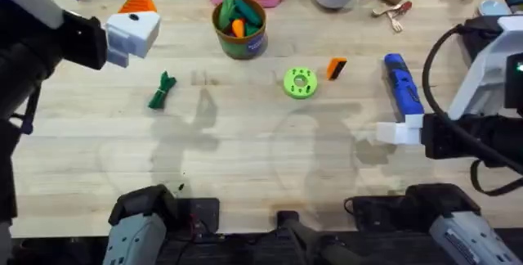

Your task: Pick up the gripper from the table and insert it into the empty holder that is missing its gripper. Then pick up a screw, insert it into the mounting hole, and use the screwdriver to tighten it. Finally, clean up the table by picking up the vegetable and placing it into the bucket.

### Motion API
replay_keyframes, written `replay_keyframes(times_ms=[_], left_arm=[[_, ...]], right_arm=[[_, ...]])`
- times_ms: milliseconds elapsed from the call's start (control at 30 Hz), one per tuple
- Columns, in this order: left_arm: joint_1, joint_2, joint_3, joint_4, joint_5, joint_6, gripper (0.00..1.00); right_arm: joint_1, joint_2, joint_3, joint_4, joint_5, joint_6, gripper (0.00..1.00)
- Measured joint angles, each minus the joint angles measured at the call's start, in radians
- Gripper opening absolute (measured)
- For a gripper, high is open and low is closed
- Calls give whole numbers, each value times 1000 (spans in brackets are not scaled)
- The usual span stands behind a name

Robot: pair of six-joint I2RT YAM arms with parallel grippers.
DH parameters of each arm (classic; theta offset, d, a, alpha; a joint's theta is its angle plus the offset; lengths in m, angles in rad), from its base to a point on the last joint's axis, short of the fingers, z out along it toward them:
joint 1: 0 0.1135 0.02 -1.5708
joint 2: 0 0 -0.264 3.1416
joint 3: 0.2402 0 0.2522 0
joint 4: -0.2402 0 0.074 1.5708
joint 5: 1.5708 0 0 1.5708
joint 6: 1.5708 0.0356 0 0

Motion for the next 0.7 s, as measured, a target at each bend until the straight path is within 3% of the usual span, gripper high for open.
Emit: replay_keyframes(times_ms=[433,567,700], left_arm=[[-5,-4,-11,40,163,-7,988],[-26,-30,-75,163,203,-27,987],[-64,-111,-211,317,215,-80,987]], right_arm=[[0,0,0,0,0,0,994],[0,0,0,0,0,0,994],[0,0,0,0,0,0,994]])
